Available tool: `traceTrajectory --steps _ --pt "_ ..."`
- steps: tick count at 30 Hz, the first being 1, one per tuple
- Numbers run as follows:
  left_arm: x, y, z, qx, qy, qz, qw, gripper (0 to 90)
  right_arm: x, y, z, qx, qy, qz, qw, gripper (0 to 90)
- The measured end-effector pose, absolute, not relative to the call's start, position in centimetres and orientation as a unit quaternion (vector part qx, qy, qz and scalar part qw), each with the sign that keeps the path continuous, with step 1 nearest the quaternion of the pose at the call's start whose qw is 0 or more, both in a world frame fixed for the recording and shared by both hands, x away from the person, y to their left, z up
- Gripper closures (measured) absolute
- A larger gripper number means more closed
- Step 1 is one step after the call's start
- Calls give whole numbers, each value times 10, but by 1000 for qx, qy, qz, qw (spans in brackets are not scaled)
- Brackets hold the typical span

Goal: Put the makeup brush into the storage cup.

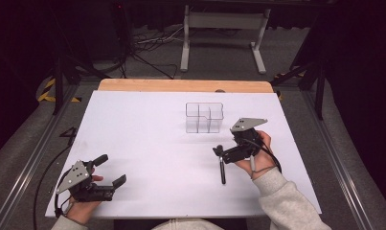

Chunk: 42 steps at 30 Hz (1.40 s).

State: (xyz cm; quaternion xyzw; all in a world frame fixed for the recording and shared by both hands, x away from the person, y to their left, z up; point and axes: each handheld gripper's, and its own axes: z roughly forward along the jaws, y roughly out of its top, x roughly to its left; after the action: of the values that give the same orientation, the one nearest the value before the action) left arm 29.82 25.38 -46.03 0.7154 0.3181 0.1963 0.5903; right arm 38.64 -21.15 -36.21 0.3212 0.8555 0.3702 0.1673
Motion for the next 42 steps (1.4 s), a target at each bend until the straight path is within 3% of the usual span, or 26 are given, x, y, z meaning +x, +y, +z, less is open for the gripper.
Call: traceTrajectory --steps 25,42 --pt "299 253 -460 716 318 194 590 11 416 -194 -372 359 896 242 99 65" --pt "299 254 -460 716 317 195 591 12 425 -193 -394 394 899 180 67 144"
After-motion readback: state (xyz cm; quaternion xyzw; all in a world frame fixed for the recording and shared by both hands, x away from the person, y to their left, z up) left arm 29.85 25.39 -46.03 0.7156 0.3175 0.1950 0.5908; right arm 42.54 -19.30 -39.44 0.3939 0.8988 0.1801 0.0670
